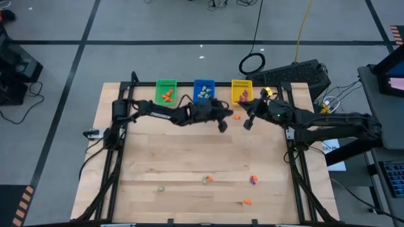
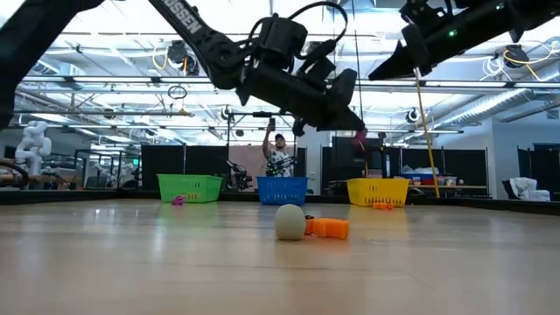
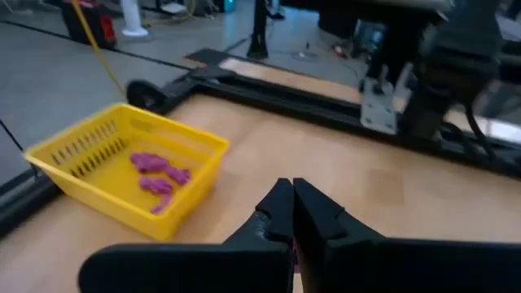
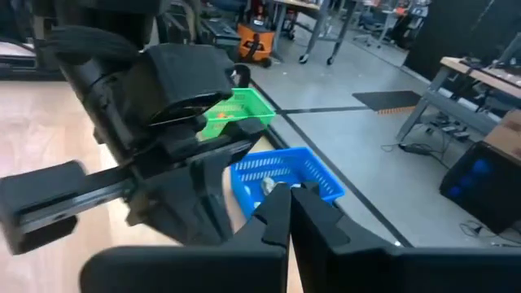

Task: Sort Halloween decoration
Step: Put the purple skeleton toy into the yellow bin

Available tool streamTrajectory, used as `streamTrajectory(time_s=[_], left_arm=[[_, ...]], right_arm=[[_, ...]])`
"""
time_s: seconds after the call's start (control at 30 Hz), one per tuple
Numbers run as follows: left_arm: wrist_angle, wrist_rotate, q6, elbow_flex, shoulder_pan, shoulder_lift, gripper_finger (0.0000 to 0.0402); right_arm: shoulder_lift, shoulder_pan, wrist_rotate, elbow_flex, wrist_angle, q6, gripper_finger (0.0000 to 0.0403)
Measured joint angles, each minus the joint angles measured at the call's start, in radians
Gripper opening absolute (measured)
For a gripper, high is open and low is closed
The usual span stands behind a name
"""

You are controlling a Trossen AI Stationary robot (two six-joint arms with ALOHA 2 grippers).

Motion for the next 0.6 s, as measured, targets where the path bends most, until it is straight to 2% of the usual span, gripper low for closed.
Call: streamTrajectory(time_s=[0.3,0.6], left_arm=[[-0.001,0.035,0.024,0.127,0.072,0.083,0.0000],[-0.073,0.059,0.024,0.358,0.123,0.259,0.0000]], right_arm=[[-0.015,-0.033,-0.002,0.000,-0.020,-0.010,0.0000],[-0.015,-0.033,-0.003,0.000,-0.024,-0.007,0.0000]])
